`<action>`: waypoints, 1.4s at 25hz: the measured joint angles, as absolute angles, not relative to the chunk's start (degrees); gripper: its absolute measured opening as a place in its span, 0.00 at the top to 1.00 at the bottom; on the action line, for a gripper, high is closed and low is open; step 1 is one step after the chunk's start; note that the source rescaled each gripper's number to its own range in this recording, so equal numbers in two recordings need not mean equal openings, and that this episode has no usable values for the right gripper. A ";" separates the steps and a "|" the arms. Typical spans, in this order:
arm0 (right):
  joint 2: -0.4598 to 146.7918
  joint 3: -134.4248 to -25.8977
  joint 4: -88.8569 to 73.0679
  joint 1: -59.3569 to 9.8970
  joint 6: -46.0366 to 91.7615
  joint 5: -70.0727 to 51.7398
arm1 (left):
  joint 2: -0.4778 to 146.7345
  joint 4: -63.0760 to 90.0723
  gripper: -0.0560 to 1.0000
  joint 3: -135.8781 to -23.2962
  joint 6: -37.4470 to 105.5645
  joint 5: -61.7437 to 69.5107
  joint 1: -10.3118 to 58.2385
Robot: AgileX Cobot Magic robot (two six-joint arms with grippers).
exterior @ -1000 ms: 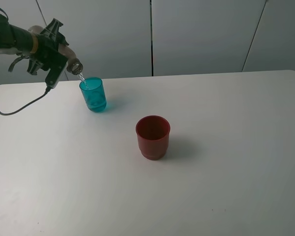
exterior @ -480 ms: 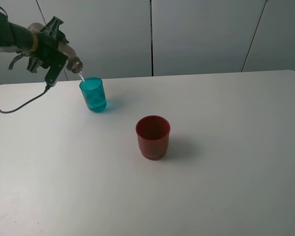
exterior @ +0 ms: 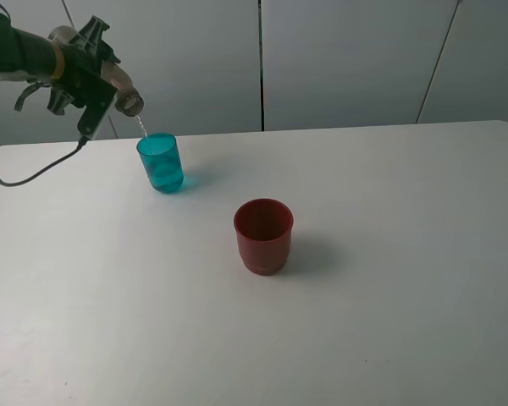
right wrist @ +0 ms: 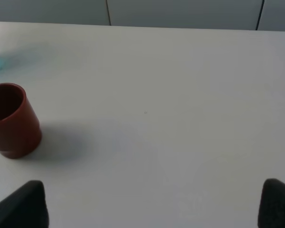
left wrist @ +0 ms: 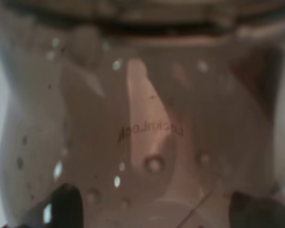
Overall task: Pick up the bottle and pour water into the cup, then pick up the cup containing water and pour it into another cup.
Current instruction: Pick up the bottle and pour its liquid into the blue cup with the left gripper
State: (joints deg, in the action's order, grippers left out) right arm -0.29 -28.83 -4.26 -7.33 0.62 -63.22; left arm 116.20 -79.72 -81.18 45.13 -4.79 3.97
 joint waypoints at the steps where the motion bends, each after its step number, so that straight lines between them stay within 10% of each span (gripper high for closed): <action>1: -0.29 -28.83 -4.26 -7.33 0.62 -63.22 | 116.20 -79.72 0.72 -81.18 45.13 -4.90 3.97; 35: -0.29 -28.83 -4.26 -7.33 0.62 -63.22 | 116.20 -80.12 0.72 -81.18 51.65 -9.64 3.97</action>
State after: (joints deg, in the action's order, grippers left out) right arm -0.29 -28.83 -4.26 -7.33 0.62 -63.22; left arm 116.20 -80.12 -81.18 51.65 -9.64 3.97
